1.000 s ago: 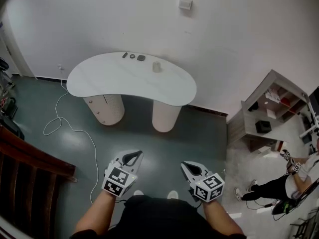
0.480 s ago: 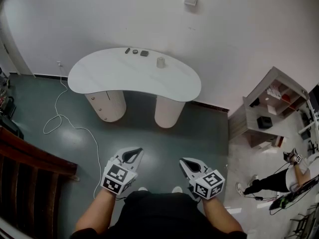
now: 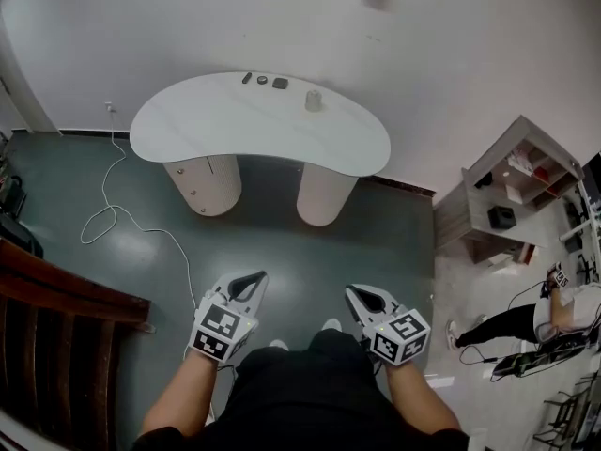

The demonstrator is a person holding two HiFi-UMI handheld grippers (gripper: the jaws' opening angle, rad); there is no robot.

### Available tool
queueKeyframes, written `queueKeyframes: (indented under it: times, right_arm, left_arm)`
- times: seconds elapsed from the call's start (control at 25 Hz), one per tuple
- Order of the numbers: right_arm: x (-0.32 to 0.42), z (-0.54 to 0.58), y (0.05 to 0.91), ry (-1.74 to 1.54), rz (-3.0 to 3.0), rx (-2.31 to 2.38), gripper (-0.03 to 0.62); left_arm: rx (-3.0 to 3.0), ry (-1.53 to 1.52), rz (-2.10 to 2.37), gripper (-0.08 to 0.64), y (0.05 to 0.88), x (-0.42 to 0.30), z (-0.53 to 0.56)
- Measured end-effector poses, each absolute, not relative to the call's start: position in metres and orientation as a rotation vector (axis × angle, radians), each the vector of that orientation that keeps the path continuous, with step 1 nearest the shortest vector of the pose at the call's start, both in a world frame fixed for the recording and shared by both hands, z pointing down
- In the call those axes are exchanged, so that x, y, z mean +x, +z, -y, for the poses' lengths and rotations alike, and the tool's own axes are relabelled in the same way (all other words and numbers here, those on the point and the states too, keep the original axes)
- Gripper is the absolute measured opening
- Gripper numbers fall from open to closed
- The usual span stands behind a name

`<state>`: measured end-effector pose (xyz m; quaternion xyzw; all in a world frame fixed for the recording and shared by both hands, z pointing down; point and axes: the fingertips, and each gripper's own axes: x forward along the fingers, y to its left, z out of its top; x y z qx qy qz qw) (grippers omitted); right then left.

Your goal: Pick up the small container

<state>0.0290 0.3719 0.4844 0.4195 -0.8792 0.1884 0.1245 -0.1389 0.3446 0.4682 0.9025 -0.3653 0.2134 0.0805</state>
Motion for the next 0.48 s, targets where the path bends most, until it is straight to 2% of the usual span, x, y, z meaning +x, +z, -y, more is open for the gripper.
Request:
queueKeyframes:
  times: [0.48]
  right_arm:
    - [0.013,-0.323,0.486,0.564,2.566,1.236,-0.006]
  left_arm:
    - [2.68,0.647,1.079,0.017,0.476,-0.153,-0.314]
